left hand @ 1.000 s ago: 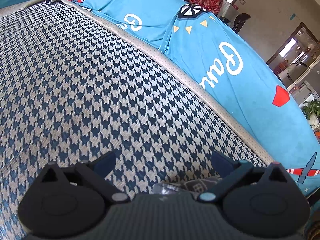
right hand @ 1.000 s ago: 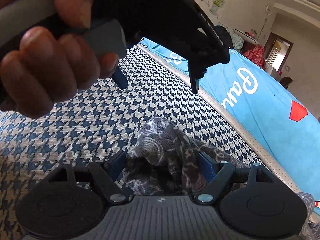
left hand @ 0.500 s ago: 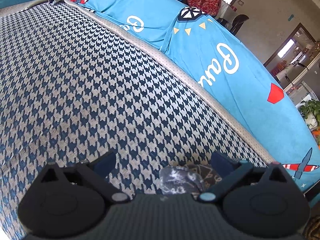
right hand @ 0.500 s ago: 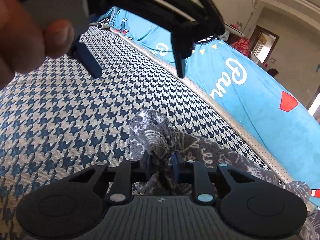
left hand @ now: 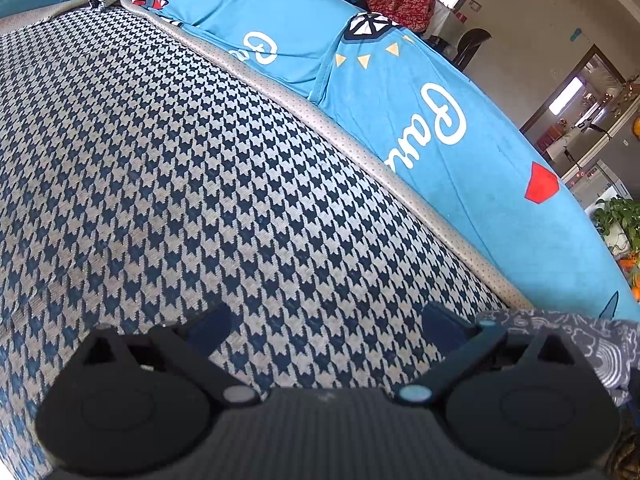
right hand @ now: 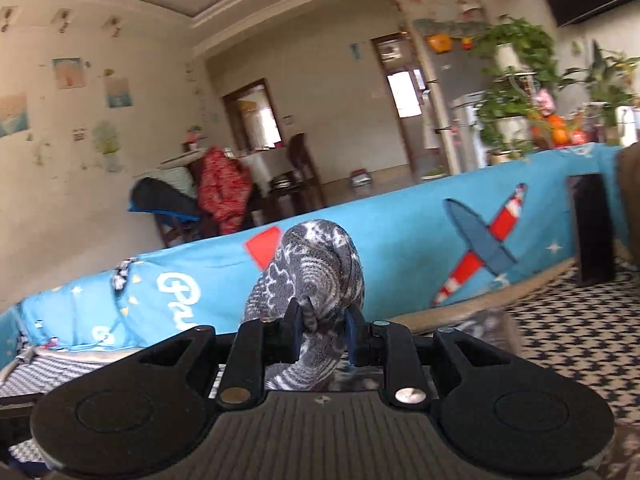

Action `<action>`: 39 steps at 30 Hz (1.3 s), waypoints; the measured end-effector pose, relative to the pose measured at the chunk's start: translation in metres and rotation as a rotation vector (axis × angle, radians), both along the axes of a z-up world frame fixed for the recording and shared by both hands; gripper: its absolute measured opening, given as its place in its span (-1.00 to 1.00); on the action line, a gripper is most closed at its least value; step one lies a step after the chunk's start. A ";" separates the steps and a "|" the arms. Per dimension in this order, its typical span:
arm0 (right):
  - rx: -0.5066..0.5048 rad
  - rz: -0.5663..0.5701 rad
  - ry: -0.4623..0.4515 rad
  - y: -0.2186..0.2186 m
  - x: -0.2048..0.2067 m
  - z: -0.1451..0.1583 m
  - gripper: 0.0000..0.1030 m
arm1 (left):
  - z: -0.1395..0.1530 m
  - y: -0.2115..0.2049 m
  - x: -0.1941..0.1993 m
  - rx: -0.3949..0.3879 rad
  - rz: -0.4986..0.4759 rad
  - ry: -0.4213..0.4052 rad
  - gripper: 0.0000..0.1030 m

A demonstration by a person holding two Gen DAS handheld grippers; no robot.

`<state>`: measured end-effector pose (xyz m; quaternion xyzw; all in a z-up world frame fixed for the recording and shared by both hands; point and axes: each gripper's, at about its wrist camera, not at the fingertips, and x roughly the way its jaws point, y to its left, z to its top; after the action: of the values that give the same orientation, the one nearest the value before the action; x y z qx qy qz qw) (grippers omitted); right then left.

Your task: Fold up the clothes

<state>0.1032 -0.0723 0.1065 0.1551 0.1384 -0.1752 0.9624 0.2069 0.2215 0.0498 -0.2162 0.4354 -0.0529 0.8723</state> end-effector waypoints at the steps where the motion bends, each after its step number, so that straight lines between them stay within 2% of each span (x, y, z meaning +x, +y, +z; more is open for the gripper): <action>1: 0.000 -0.044 0.029 -0.007 -0.002 -0.003 -0.54 | -0.001 -0.003 0.001 -0.001 -0.007 0.002 0.97; 4: 0.041 -0.114 0.107 -0.033 -0.024 -0.011 -0.51 | -0.003 -0.014 0.002 -0.005 -0.033 0.008 0.97; 6: 0.028 -0.136 0.126 -0.044 -0.049 -0.011 -0.44 | -0.005 -0.022 0.001 -0.003 -0.055 0.009 0.97; 11: -0.103 -0.161 0.065 -0.041 -0.078 0.001 -0.24 | -0.006 -0.040 -0.007 0.002 -0.100 0.017 0.97; 16: -0.152 0.031 0.002 -0.028 -0.073 0.011 -0.15 | -0.010 -0.056 -0.016 0.005 -0.144 0.036 0.97; 20: -0.235 0.178 0.026 -0.009 -0.056 0.006 -0.10 | -0.012 -0.067 -0.020 0.008 -0.165 0.050 0.97; 25: -0.243 0.242 0.089 0.003 -0.037 -0.008 -0.07 | -0.017 -0.077 -0.022 -0.007 -0.184 0.073 0.97; 28: -0.263 0.222 0.112 0.006 -0.031 -0.013 0.00 | -0.018 -0.081 -0.023 -0.075 -0.201 0.074 0.99; 34: -0.213 0.168 0.118 -0.002 -0.032 -0.015 0.03 | -0.023 -0.094 -0.017 -0.310 -0.270 0.095 0.99; 39: -0.246 0.127 0.163 -0.005 -0.034 -0.017 0.04 | -0.037 -0.107 -0.009 -0.499 -0.305 0.149 1.00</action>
<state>0.0688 -0.0773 0.0896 0.0122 0.2032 -0.1415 0.9688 0.1979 0.1148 0.0127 -0.3594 0.4993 -0.2725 0.7398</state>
